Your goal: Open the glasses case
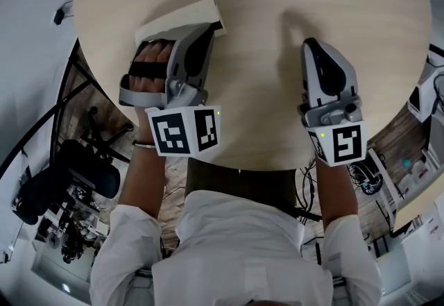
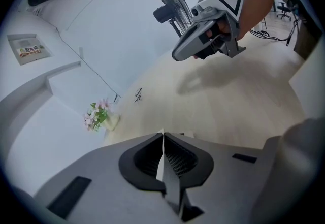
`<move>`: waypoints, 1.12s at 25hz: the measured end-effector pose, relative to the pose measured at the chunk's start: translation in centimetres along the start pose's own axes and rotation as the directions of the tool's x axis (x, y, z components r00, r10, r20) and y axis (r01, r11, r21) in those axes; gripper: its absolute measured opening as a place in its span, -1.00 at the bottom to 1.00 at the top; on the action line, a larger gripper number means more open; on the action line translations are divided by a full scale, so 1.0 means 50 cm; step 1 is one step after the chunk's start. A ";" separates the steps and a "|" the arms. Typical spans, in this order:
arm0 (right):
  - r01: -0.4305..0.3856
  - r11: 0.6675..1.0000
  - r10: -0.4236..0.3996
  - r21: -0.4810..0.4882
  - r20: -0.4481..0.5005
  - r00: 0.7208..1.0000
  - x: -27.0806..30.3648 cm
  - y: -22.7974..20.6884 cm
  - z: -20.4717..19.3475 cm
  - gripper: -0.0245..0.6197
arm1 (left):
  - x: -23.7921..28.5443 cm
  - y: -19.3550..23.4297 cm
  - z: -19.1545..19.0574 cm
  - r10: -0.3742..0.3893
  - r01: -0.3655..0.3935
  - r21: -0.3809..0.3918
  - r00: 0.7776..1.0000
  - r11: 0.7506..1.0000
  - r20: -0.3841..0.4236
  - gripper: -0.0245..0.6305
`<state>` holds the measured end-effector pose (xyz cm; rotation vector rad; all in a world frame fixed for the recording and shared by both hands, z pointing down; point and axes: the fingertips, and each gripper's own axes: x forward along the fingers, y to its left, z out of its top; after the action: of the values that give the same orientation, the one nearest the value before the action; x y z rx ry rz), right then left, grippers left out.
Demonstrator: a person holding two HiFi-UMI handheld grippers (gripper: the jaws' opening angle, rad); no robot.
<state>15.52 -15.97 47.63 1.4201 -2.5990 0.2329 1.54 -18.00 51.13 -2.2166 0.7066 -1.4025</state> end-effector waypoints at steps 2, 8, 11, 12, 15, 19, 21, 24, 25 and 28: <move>0.007 1.000 -0.007 0.002 0.002 1.000 0.000 0.000 0.003 -0.83 | 0.000 0.016 -0.002 0.001 -0.001 -0.001 1.000 1.000 0.001 -0.85; 0.017 1.000 -0.017 0.003 0.002 1.000 -0.004 -0.002 0.008 -0.84 | 0.000 0.052 0.008 0.019 -0.019 -0.004 1.000 1.000 0.019 -0.85; 0.019 1.000 -0.019 -0.006 0.002 1.000 -0.005 -0.004 0.013 -0.84 | -0.003 0.061 0.008 0.029 -0.029 -0.017 0.999 0.999 0.031 -0.85; 0.021 1.000 -0.021 -0.008 0.002 1.000 -0.006 -0.007 0.014 -0.83 | -0.005 0.064 0.005 0.035 -0.034 -0.028 0.999 0.999 0.036 -0.85; 0.027 0.999 -0.027 -0.018 -0.003 1.000 -0.006 -0.013 0.014 -0.84 | -0.016 0.074 -0.003 0.054 -0.049 -0.086 0.997 0.995 0.059 -0.86; 0.041 0.998 -0.041 -0.046 -0.005 0.999 -0.013 -0.013 0.028 -0.83 | -0.051 0.087 0.002 0.071 -0.042 -0.203 0.988 0.978 0.134 -0.88; 0.057 0.997 -0.057 -0.060 0.000 0.998 -0.019 -0.008 0.048 -0.83 | -0.082 0.106 0.004 0.086 -0.020 -0.307 0.975 0.952 0.203 -0.88; 0.082 0.994 -0.081 -0.075 0.013 0.997 -0.028 0.016 0.088 -0.84 | -0.144 0.148 -0.014 0.142 0.054 -0.539 0.939 0.840 0.315 -0.88; 0.090 0.993 -0.089 -0.082 0.019 0.996 -0.032 0.025 0.104 -0.84 | -0.165 0.160 -0.026 0.153 0.095 -0.616 0.929 0.782 0.337 -0.88; 0.120 0.987 -0.116 -0.108 0.043 0.992 -0.050 0.050 0.167 -0.84 | -0.231 0.206 -0.054 0.205 0.199 -0.726 0.881 0.659 0.427 -0.88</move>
<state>14.12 -14.42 38.80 1.5457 -2.5021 0.0474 -7.07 -19.14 38.03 -3.0165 1.2647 -0.4733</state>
